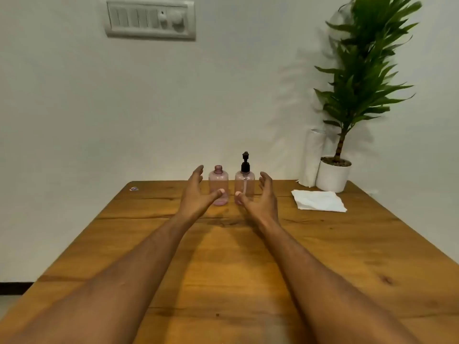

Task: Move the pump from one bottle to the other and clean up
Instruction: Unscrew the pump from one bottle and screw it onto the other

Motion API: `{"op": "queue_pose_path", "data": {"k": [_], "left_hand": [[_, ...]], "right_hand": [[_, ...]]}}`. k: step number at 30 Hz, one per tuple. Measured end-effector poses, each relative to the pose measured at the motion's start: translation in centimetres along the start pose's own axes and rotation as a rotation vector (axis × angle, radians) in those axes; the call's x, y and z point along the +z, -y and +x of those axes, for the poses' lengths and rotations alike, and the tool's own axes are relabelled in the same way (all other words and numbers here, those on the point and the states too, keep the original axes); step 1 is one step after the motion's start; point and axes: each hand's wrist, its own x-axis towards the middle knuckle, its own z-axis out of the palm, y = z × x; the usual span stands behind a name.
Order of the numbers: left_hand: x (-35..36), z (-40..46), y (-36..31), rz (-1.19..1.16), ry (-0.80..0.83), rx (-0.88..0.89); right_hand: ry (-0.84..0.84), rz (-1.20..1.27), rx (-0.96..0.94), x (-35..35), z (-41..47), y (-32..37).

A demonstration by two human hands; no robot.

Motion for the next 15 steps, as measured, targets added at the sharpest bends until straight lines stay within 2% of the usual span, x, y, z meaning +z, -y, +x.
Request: {"op": "queue_pose_path", "data": {"k": [4,12,15], "left_hand": [[1.8,2.9,0.7,0.004,0.055,-0.033],[3.7,4.3,3.1,0.062,-0.071,-0.029],[3.5,3.8,3.5,0.03,-0.063,-0.021]], "right_hand": [[0.024,-0.023,0.016,1.2,1.7,-1.9],[0.031,-0.012,0.03,2.1,3.6,-4.1],[0.052,0.04,0.042,1.8,3.4,-3.9]]}}
